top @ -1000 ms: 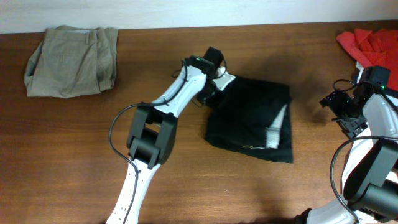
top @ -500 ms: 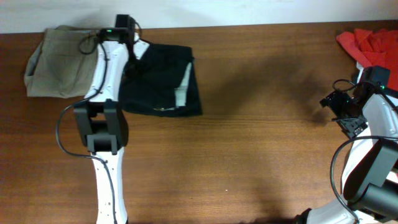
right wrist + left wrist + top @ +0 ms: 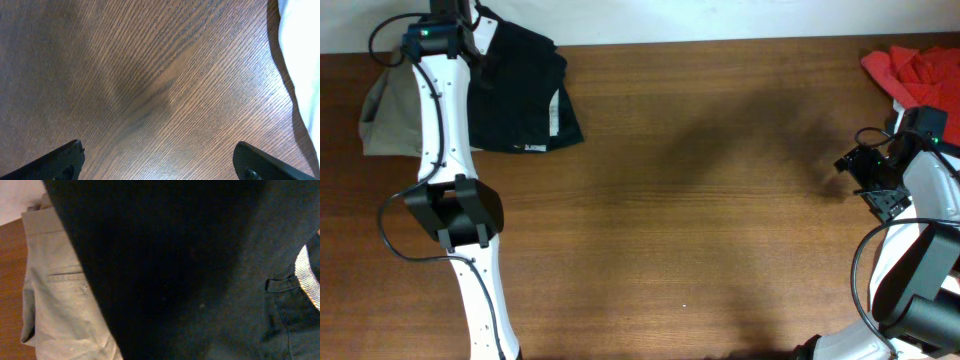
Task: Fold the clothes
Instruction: 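Lift the black shorts with the left gripper onto the khaki garment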
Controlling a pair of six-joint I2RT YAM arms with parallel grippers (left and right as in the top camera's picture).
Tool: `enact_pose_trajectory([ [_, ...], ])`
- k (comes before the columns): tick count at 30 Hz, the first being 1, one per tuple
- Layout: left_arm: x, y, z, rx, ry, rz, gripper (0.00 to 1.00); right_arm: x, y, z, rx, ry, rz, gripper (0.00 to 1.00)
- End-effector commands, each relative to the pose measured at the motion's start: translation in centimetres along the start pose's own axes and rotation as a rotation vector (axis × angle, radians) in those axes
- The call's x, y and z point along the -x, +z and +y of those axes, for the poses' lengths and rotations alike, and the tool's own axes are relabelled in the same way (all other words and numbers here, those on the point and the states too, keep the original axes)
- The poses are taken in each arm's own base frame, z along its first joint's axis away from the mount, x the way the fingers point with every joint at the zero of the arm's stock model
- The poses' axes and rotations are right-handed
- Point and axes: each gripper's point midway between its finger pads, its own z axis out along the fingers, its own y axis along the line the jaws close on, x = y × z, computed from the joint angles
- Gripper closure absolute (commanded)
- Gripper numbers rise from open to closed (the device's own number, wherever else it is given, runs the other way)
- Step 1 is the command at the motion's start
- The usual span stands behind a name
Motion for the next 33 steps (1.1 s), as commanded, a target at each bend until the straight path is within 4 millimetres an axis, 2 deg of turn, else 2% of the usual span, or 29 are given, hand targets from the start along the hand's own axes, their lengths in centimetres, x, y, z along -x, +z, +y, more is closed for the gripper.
enact_pose_trajectory([
  [1, -0.3, -0.4, 2.8, 0.041, -0.034, -0.016, 0.99, 0.4, -0.4, 0.1, 0.005, 0.012, -0.013, 0.01],
  [4, -0.5, -1.0, 3.3, 0.044, -0.008, -0.014, 0.99, 0.4, -0.4, 0.1, 0.005, 0.012, -0.013, 0.01],
  [11, 1.9, -4.2, 5.8, 0.113, 0.010, -0.134, 0.99, 0.4, -0.4, 0.1, 0.005, 0.012, -0.013, 0.01],
  [22, 3.0, -5.0, 11.3, 0.216, -0.039, -0.243, 0.99, 0.4, -0.4, 0.1, 0.005, 0.012, -0.013, 0.01],
  [29, 4.7, -5.8, 12.7, 0.263, -0.047, -0.323, 0.99, 0.4, -0.4, 0.1, 0.005, 0.012, -0.013, 0.01],
  [33, 5.2, -6.7, 12.5, 0.267, -0.044, -0.342, 0.99, 0.4, -0.4, 0.1, 0.005, 0.012, -0.013, 0.01],
])
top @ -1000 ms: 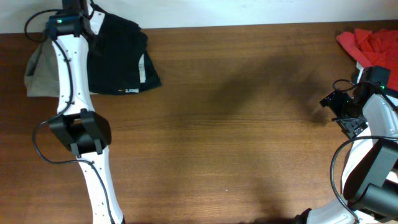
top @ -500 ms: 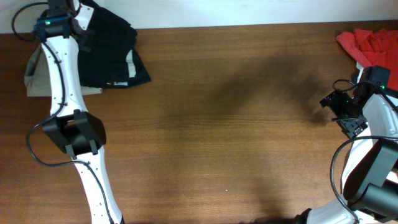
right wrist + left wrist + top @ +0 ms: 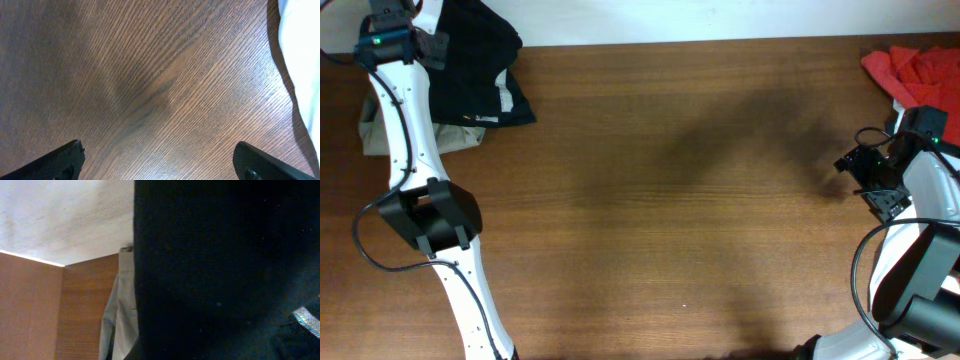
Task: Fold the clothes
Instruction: 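Lift the black shorts with the left gripper onto the khaki garment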
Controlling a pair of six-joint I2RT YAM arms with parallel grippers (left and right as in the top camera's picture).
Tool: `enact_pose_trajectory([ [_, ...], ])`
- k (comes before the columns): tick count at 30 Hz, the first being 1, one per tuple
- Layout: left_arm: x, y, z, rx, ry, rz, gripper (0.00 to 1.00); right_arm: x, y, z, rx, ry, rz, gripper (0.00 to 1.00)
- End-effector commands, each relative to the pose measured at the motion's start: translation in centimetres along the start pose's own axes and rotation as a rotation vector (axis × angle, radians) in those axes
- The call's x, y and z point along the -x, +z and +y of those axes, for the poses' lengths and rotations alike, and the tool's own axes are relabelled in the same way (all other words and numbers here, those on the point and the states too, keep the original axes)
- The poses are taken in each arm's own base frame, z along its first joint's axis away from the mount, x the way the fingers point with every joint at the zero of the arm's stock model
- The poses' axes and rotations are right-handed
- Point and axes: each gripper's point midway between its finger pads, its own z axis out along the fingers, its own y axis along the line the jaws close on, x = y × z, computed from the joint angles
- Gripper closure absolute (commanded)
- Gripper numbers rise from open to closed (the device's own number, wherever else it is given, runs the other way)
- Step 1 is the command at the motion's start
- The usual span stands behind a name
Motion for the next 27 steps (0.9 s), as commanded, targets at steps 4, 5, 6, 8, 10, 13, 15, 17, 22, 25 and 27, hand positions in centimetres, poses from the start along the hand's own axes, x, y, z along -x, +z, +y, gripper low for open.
enact_pose_trajectory([
  [4, 4.6, -7.0, 3.6, 0.086, -0.013, -0.149, 0.99, 0.4, -0.4, 0.1, 0.005, 0.011, -0.013, 0.01],
  [5, 4.7, -7.2, 3.8, 0.090, -0.015, -0.153, 0.99, 0.4, -0.4, 0.1, 0.005, 0.011, -0.013, 0.01],
  [6, 4.6, -7.3, 4.0, 0.093, -0.017, -0.152, 0.99, 0.4, -0.4, 0.1, 0.005, 0.011, -0.013, 0.01],
  [8, 4.4, -7.2, 4.4, 0.096, -0.021, -0.149, 0.99, 0.4, -0.4, 0.1, 0.005, 0.011, -0.013, 0.01],
  [10, 4.3, -7.2, 4.8, 0.102, -0.026, -0.150, 0.99, 0.4, -0.4, 0.1, 0.005, 0.011, -0.013, 0.01],
  [13, 3.7, -6.9, 5.1, 0.104, -0.031, -0.137, 0.99, 0.4, -0.4, 0.1, 0.005, 0.011, -0.013, 0.01],
  [15, 2.9, -6.1, 5.4, 0.102, -0.036, -0.116, 0.99, 0.4, -0.4, 0.1, 0.005, 0.011, -0.013, 0.01],
  [17, 2.1, -5.0, 5.5, 0.088, -0.040, -0.100, 0.99, 0.4, -0.4, 0.1, 0.005, 0.011, -0.013, 0.01],
  [22, -0.1, -0.5, 6.7, 0.088, -0.069, -0.092, 0.98, 0.4, -0.4, 0.1, 0.005, 0.011, -0.013, 0.01],
  [25, -0.8, 2.2, 7.3, 0.066, -0.088, -0.139, 0.75, 0.4, -0.4, 0.1, 0.005, 0.011, -0.013, 0.01],
  [27, -2.0, 4.1, 7.4, 0.062, -0.102, -0.127, 0.73, 0.4, -0.4, 0.1, 0.005, 0.011, -0.013, 0.01],
])
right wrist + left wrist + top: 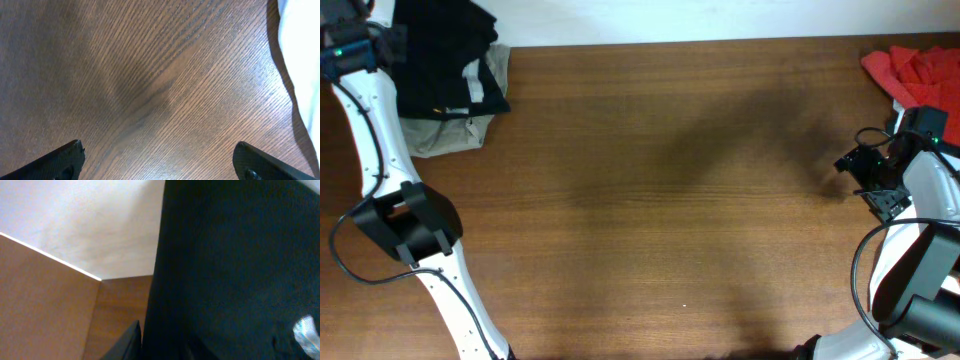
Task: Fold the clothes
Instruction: 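Lift the black shorts with the left gripper onto the khaki garment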
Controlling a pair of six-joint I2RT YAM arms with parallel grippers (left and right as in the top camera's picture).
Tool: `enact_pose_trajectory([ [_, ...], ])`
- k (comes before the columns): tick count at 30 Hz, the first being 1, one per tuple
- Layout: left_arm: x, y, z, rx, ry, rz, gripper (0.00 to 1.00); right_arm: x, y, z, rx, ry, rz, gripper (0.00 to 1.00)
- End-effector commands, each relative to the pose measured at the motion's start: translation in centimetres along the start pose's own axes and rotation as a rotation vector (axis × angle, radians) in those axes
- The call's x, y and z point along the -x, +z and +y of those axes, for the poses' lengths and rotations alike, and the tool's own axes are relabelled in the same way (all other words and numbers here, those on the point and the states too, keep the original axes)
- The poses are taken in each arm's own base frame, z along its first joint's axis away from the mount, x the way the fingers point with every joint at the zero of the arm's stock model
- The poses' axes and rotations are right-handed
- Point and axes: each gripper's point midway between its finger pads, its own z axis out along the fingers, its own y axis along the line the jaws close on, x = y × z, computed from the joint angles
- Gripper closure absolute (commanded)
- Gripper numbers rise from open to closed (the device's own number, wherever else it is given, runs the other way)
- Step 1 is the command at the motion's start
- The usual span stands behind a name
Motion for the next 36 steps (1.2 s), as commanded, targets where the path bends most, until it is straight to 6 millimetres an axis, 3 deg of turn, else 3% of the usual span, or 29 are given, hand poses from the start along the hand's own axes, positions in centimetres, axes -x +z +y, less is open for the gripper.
enact_pose_trajectory([
  [1, -4.1, 4.1, -0.6, -0.048, -0.022, 0.042, 0.50, 0.4, -0.4, 0.1, 0.005, 0.012, -0.013, 0.01],
  [2, -5.2, 5.1, -1.1, -0.060, -0.024, 0.060, 0.37, 0.4, -0.4, 0.1, 0.005, 0.012, -0.013, 0.01],
  [3, -6.3, 5.9, -1.4, -0.068, -0.025, 0.080, 0.37, 0.4, -0.4, 0.1, 0.005, 0.012, -0.013, 0.01],
  [4, -7.5, 6.9, -1.9, -0.077, -0.027, 0.102, 0.28, 0.4, -0.4, 0.1, 0.005, 0.012, -0.013, 0.01],
  [5, -8.3, 7.5, -2.1, -0.080, -0.029, 0.115, 0.01, 0.4, -0.4, 0.1, 0.005, 0.012, -0.013, 0.01],
  [8, -8.8, 7.9, -2.3, -0.076, -0.124, 0.124, 0.01, 0.4, -0.4, 0.1, 0.005, 0.012, -0.013, 0.01],
  [11, -6.7, 6.6, -2.0, -0.066, -0.239, 0.095, 0.01, 0.4, -0.4, 0.1, 0.005, 0.012, -0.013, 0.01],
  [13, -5.3, 5.4, -3.1, -0.097, -0.251, 0.095, 0.01, 0.4, -0.4, 0.1, 0.005, 0.012, -0.013, 0.01],
  [14, -4.7, 4.8, -3.9, -0.126, -0.245, 0.093, 0.03, 0.4, -0.4, 0.1, 0.005, 0.012, -0.013, 0.01],
  [16, -4.2, 3.7, -5.9, -0.173, -0.229, 0.118, 0.33, 0.4, -0.4, 0.1, 0.005, 0.012, -0.013, 0.01],
  [17, -4.5, 3.4, -6.8, -0.191, -0.222, 0.144, 0.43, 0.4, -0.4, 0.1, 0.005, 0.012, -0.013, 0.01],
  [19, -5.5, 2.9, -8.7, -0.229, -0.204, 0.208, 0.50, 0.4, -0.4, 0.1, 0.005, 0.012, -0.013, 0.01],
  [20, -6.6, 3.1, -9.6, -0.239, -0.196, 0.249, 0.60, 0.4, -0.4, 0.1, 0.005, 0.012, -0.013, 0.01],
  [24, -10.6, 5.7, -11.8, -0.265, -0.215, 0.337, 0.67, 0.4, -0.4, 0.1, 0.005, 0.012, -0.013, 0.01],
  [28, -14.4, 6.4, -13.9, -0.300, -0.237, 0.453, 0.79, 0.4, -0.4, 0.1, 0.005, 0.012, -0.013, 0.01],
  [31, -15.2, 5.8, -14.6, -0.330, -0.263, 0.498, 0.79, 0.4, -0.4, 0.1, 0.005, 0.012, -0.013, 0.01],
  [33, -15.3, 5.2, -15.8, -0.399, -0.280, 0.510, 0.87, 0.4, -0.4, 0.1, 0.005, 0.012, -0.013, 0.01],
  [35, -14.5, 4.3, -16.8, -0.472, -0.302, 0.499, 0.90, 0.4, -0.4, 0.1, 0.005, 0.012, -0.013, 0.01],
  [36, -13.2, 3.3, -17.2, -0.529, -0.320, 0.469, 0.89, 0.4, -0.4, 0.1, 0.005, 0.012, -0.013, 0.02],
])
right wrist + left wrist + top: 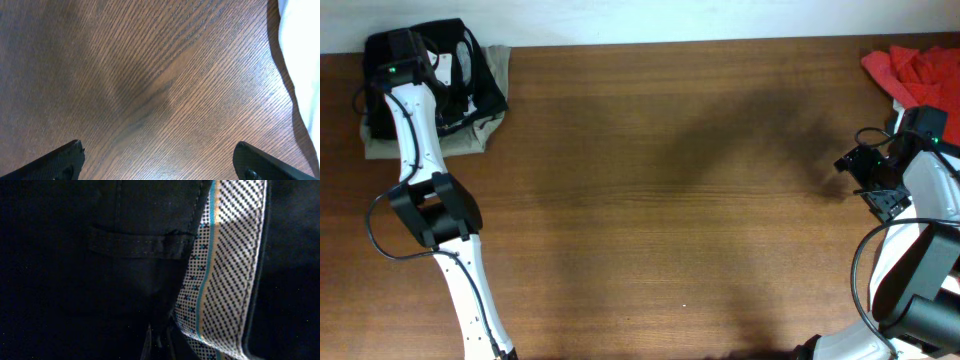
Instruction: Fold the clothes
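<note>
Folded black trousers lie on top of a folded khaki garment at the table's far left corner. My left gripper is down on the black pile. In the left wrist view the black cloth and its dotted waistband lining fill the picture. The left gripper shows only as two thin dark fingers close together in the fabric. My right gripper hangs open near the right edge, over bare wood, with nothing between its fingers.
A heap of red clothes lies at the far right corner. The brown wooden table stretches between the two piles. A white surface shows past the table's right edge.
The left gripper and the black trousers have shifted slightly right and down. The trousers now rest on the khaki garment, and the wrist camera is close against the cloth. The right arm has not moved.
At first the black trousers lay to the right of the khaki garment, with the left gripper on them. Then they overlapped its right side, then sat further left at the table's corner. Now they lie stacked on it. The right gripper stayed open and still.
</note>
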Controlling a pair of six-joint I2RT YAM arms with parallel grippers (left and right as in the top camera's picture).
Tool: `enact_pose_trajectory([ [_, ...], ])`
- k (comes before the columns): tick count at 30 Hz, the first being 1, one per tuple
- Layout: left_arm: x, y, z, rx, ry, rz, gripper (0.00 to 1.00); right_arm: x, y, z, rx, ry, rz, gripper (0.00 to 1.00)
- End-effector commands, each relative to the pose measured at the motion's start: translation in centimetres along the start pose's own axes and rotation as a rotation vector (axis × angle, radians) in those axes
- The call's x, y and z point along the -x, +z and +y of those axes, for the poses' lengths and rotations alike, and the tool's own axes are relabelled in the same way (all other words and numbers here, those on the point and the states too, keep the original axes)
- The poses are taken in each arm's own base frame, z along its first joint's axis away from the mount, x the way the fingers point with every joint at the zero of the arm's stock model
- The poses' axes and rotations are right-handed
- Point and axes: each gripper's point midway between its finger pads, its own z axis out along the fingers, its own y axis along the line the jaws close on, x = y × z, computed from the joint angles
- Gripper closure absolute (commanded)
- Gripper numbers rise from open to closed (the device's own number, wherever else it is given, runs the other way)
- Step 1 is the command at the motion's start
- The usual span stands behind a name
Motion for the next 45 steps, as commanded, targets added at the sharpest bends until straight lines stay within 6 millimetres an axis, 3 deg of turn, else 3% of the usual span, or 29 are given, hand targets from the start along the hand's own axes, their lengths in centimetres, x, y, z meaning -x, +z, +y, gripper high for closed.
enact_pose_trajectory([
  [1, 1.7, -3.5, -4.0, -0.226, -0.007, -0.070, 0.89, 0.4, -0.4, 0.1, 0.005, 0.011, -0.013, 0.01],
  [3, 4.3, -8.0, -5.5, -0.305, 0.019, -0.184, 0.83, 0.4, -0.4, 0.1, 0.005, 0.011, -0.013, 0.01],
  [4, 5.6, -10.5, -6.1, -0.331, 0.035, -0.244, 0.67, 0.4, -0.4, 0.1, 0.005, 0.011, -0.013, 0.01],
  [5, 6.6, -12.8, -6.4, -0.342, 0.038, -0.297, 0.45, 0.4, -0.4, 0.1, 0.005, 0.011, -0.013, 0.01],
  [6, 7.5, -15.1, -6.7, -0.347, 0.045, -0.344, 0.34, 0.4, -0.4, 0.1, 0.005, 0.011, -0.013, 0.01],
  [8, 8.3, -19.8, -7.1, -0.339, 0.068, -0.411, 0.01, 0.4, -0.4, 0.1, 0.005, 0.011, -0.013, 0.02],
  [10, 8.3, -23.8, -7.4, -0.332, 0.080, -0.451, 0.01, 0.4, -0.4, 0.1, 0.005, 0.011, -0.013, 0.01],
  [13, 7.9, -27.1, -7.8, -0.327, 0.086, -0.473, 0.01, 0.4, -0.4, 0.1, 0.005, 0.011, -0.013, 0.01],
  [15, 7.4, -27.7, -7.9, -0.329, 0.083, -0.463, 0.01, 0.4, -0.4, 0.1, 0.006, 0.011, -0.015, 0.01],
  [18, 5.7, -26.7, -8.1, -0.344, 0.059, -0.382, 0.01, 1.5, -0.4, 0.1, -0.004, 0.010, -0.063, 0.01],
  [23, 3.5, -26.1, -8.5, -0.362, 0.031, -0.283, 0.01, 1.6, -0.4, 0.1, -0.002, 0.011, -0.066, 0.01],
  [24, 3.5, -26.1, -8.5, -0.362, 0.030, -0.282, 0.01, 1.4, -0.4, 1.0, 0.047, 0.036, -0.052, 0.01],
  [27, 3.5, -26.1, -8.5, -0.362, 0.030, -0.282, 0.01, -3.1, -1.4, 4.8, 0.292, 0.031, 0.193, 0.01],
  [29, 3.5, -26.1, -8.5, -0.362, 0.030, -0.282, 0.01, -4.7, -3.6, 8.9, 0.544, -0.037, 0.292, 0.02],
  [31, 3.5, -26.1, -8.5, -0.362, 0.030, -0.282, 0.01, -4.9, -6.4, 11.9, 0.730, -0.171, 0.267, 0.01],
  [34, 3.5, -26.1, -8.5, -0.362, 0.030, -0.282, 0.01, -5.0, -11.1, 13.4, 0.816, -0.316, 0.152, 0.01],
  [35, 3.5, -26.1, -8.5, -0.362, 0.030, -0.282, 0.01, -5.3, -14.5, 13.6, 0.851, -0.390, 0.063, 0.01],
  [36, 3.5, -26.1, -8.5, -0.362, 0.030, -0.282, 0.01, -5.6, -16.9, 13.3, 0.864, -0.418, 0.007, 0.01],
  [38, 3.5, -26.1, -8.5, -0.362, 0.030, -0.282, 0.01, -7.5, -23.5, 11.7, 0.884, -0.470, -0.152, 0.01],
  [42, 3.5, -26.1, -8.5, -0.362, 0.030, -0.282, 0.01, -11.7, -32.2, 8.9, 0.959, -0.558, -0.394, 0.02],
  [45, 3.5, -26.1, -8.5, -0.362, 0.030, -0.282, 0.01, -14.8, -36.8, 6.9, 1.015, -0.618, -0.546, 0.01],
])
